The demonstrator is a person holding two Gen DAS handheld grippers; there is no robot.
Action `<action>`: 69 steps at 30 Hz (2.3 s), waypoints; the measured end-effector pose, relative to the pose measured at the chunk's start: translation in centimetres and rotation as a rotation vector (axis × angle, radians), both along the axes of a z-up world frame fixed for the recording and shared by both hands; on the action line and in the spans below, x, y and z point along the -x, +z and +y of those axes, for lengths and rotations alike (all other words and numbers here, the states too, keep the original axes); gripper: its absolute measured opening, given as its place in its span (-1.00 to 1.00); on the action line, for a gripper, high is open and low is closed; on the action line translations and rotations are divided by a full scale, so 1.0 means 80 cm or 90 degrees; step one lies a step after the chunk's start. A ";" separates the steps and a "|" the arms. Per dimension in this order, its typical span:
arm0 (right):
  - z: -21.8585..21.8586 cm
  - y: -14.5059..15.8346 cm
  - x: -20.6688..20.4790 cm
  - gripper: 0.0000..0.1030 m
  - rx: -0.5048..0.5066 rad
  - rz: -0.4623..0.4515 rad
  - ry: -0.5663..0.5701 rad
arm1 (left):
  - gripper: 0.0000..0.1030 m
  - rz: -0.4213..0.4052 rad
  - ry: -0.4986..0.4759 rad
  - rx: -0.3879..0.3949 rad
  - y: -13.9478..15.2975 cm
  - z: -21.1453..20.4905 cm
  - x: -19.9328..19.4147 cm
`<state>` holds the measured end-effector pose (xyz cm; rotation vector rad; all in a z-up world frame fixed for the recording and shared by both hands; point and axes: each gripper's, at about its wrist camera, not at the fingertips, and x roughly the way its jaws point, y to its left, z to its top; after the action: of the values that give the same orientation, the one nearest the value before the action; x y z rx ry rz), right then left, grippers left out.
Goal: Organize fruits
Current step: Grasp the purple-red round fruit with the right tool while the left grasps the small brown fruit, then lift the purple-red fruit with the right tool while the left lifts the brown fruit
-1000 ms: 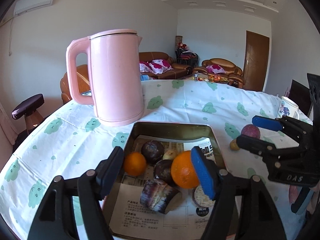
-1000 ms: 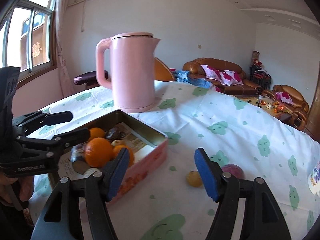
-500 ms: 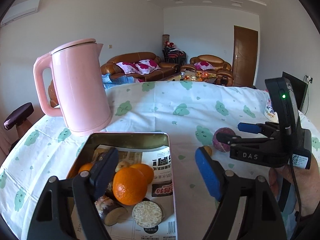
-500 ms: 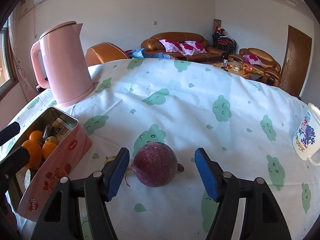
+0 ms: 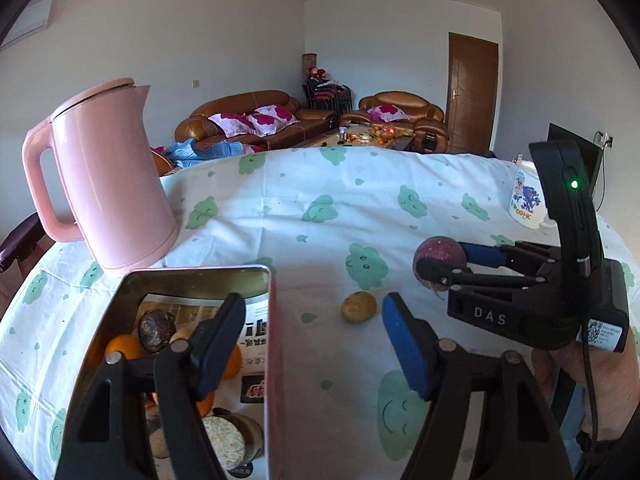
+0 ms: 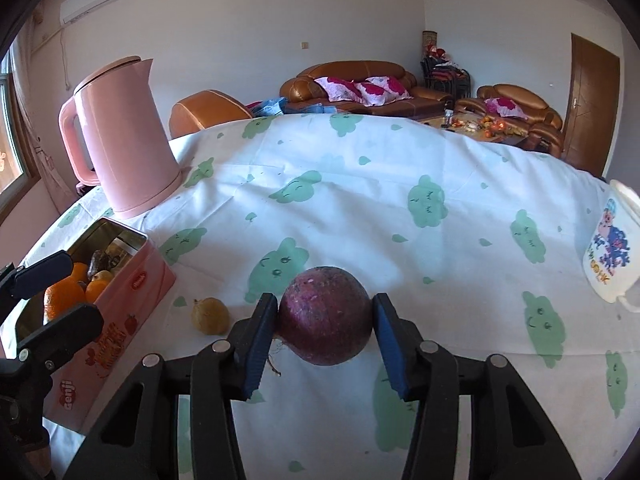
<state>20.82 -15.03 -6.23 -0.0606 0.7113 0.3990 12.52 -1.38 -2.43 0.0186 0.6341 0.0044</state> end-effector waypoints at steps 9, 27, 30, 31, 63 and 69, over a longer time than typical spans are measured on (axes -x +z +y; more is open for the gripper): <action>-0.048 0.011 0.007 -0.02 -0.038 -0.032 -0.045 | -0.10 0.107 -0.038 0.026 -0.037 -0.040 -0.070; -0.041 0.016 0.019 -0.01 -0.032 -0.061 -0.009 | -0.44 0.156 -0.007 0.022 -0.066 -0.030 -0.096; -0.042 0.020 0.028 -0.01 -0.042 -0.079 0.003 | -0.44 0.124 -0.013 0.046 -0.057 -0.024 -0.087; -0.042 0.021 0.031 -0.01 -0.044 -0.086 0.006 | -0.44 0.112 -0.015 0.050 -0.054 -0.023 -0.084; -0.034 0.037 0.079 -0.01 -0.042 -0.188 0.040 | -0.44 -0.013 -0.040 0.043 -0.023 -0.028 -0.037; -0.034 0.039 0.088 -0.01 -0.045 -0.200 0.035 | -0.44 -0.031 -0.043 0.027 -0.019 -0.032 -0.021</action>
<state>13.80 -17.75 -3.13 -0.0742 0.3861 0.4558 14.22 -3.96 -3.97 -0.0007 0.5840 -0.0732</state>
